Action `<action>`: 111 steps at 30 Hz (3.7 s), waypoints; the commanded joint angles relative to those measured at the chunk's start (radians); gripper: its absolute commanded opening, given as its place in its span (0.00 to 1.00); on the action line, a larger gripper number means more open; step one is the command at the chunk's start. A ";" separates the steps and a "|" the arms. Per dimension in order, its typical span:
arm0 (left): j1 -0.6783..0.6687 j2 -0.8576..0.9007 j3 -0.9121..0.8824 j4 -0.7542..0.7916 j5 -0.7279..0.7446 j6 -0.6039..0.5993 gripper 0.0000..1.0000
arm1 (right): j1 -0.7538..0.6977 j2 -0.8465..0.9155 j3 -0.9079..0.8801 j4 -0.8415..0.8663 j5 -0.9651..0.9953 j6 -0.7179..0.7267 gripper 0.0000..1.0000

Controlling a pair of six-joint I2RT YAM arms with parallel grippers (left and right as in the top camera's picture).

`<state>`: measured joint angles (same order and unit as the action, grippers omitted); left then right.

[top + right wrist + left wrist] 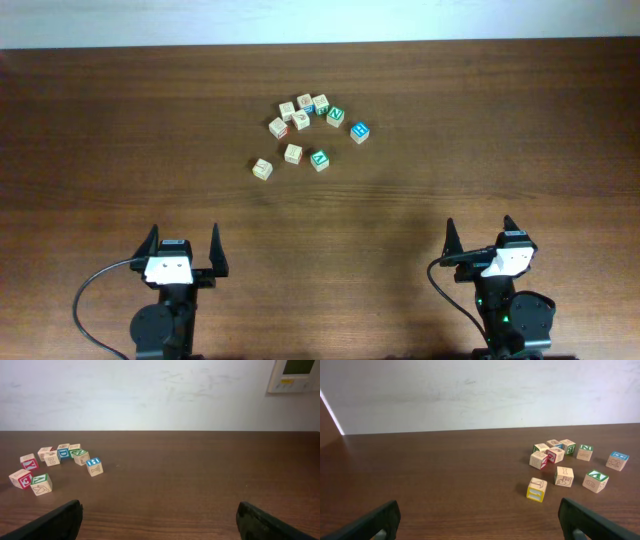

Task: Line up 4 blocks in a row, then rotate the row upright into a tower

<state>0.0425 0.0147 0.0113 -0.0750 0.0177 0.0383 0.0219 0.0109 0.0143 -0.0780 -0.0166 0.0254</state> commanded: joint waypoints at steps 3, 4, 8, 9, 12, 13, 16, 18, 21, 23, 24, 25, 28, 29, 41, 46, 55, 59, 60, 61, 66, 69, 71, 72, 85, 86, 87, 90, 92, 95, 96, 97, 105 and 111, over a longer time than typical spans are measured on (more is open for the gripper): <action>0.006 -0.010 -0.003 -0.006 -0.007 0.016 0.99 | 0.005 -0.007 -0.009 -0.001 0.005 0.000 0.98; 0.006 -0.010 -0.003 -0.006 -0.007 0.016 0.99 | 0.005 -0.007 -0.009 -0.001 0.005 0.000 0.98; 0.006 -0.010 -0.003 -0.006 -0.007 0.016 0.99 | 0.005 -0.007 -0.009 -0.001 0.005 0.000 0.98; 0.006 -0.010 -0.003 -0.006 -0.007 0.016 0.99 | 0.005 -0.007 -0.009 -0.001 0.005 0.000 0.98; 0.006 -0.010 -0.003 -0.006 -0.007 0.016 0.99 | 0.005 -0.007 -0.009 -0.001 0.005 0.000 0.98; 0.006 -0.010 -0.003 -0.006 -0.007 0.016 0.99 | 0.005 -0.007 -0.009 -0.001 0.005 0.000 0.98; 0.006 -0.010 -0.003 -0.006 -0.007 0.016 0.99 | 0.005 -0.007 -0.009 -0.001 0.005 0.000 0.98; 0.006 -0.010 -0.003 -0.006 -0.007 0.016 0.99 | 0.005 -0.007 -0.009 -0.001 0.005 0.000 0.98; 0.006 -0.010 -0.003 -0.006 -0.007 0.016 0.99 | 0.005 -0.007 -0.009 -0.001 0.005 0.000 0.98; 0.006 -0.010 -0.003 -0.006 -0.007 0.016 0.99 | 0.005 -0.007 -0.009 0.000 0.005 0.000 0.98; 0.006 -0.010 -0.003 -0.006 -0.007 0.016 0.99 | 0.005 -0.007 -0.009 -0.001 0.005 0.000 0.98; 0.006 -0.010 -0.003 -0.006 -0.007 0.016 0.99 | 0.005 -0.007 -0.009 -0.001 0.005 0.000 0.98; 0.006 -0.010 -0.003 -0.006 -0.007 0.016 0.99 | 0.005 -0.007 -0.009 0.000 0.005 0.000 0.98; 0.006 -0.010 -0.003 -0.006 -0.007 0.016 0.99 | 0.005 -0.007 -0.009 -0.001 0.005 0.000 0.98; 0.006 -0.010 -0.003 -0.006 -0.007 0.016 0.99 | 0.005 -0.007 -0.009 -0.001 0.005 0.000 0.98; 0.006 -0.010 -0.003 -0.006 -0.007 0.016 0.99 | 0.005 -0.007 -0.009 0.000 0.005 0.000 0.98; 0.006 -0.010 -0.003 -0.006 -0.007 0.016 0.99 | 0.005 -0.007 -0.009 0.000 0.005 0.000 0.98; 0.006 -0.010 -0.003 -0.006 -0.007 0.016 0.99 | 0.005 -0.007 -0.009 -0.001 0.005 0.000 0.98; 0.006 -0.010 -0.003 -0.006 -0.007 0.016 0.99 | 0.005 -0.007 -0.009 -0.001 0.005 0.000 0.98; 0.006 -0.010 -0.003 -0.006 -0.007 0.016 0.99 | 0.005 -0.007 -0.009 -0.001 0.005 0.000 0.98; 0.006 -0.010 -0.003 -0.006 -0.007 0.016 0.99 | 0.005 -0.007 -0.009 -0.001 0.005 0.000 0.98; 0.006 -0.010 -0.003 -0.006 -0.007 0.016 0.99 | 0.005 -0.007 -0.009 -0.001 0.005 0.000 0.98; 0.006 -0.010 -0.003 -0.006 -0.007 0.016 0.99 | 0.004 -0.007 -0.009 0.000 0.006 0.000 0.98; 0.006 -0.010 -0.003 -0.006 -0.008 0.016 0.99 | 0.004 -0.007 -0.009 0.000 0.005 0.000 0.98; 0.006 -0.010 -0.002 0.026 -0.007 0.016 0.99 | 0.004 -0.007 -0.009 0.009 0.000 0.001 0.98; 0.006 -0.010 -0.002 0.031 -0.007 0.016 0.99 | 0.004 -0.007 -0.009 0.011 -0.003 0.001 0.98; 0.006 -0.010 -0.001 0.037 -0.006 0.015 0.99 | 0.004 -0.007 -0.008 0.015 -0.016 0.001 0.98; 0.006 -0.010 0.005 0.037 -0.006 0.015 0.99 | 0.004 -0.007 -0.003 0.014 -0.026 0.001 0.98; 0.006 -0.010 0.006 0.036 -0.006 0.015 0.99 | 0.004 -0.007 0.001 0.014 -0.029 0.001 0.98; 0.006 -0.007 0.018 0.036 -0.006 -0.032 0.99 | 0.004 -0.007 0.010 0.014 -0.061 0.001 0.98; 0.006 0.000 0.028 0.035 -0.006 -0.047 0.99 | 0.004 -0.007 0.016 0.014 -0.072 0.000 0.98; 0.006 0.013 0.042 0.032 0.002 -0.046 0.99 | 0.004 -0.004 0.024 0.014 -0.082 0.000 0.98; 0.006 0.311 0.273 0.002 0.005 -0.045 0.99 | 0.004 0.059 0.124 0.003 -0.093 0.000 0.98; 0.006 0.615 0.534 -0.043 0.019 -0.045 0.99 | 0.004 0.250 0.274 -0.004 -0.178 0.000 0.98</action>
<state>0.0425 0.5404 0.4377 -0.0948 0.0223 0.0025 0.0219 0.1856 0.2066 -0.0772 -0.1371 0.0254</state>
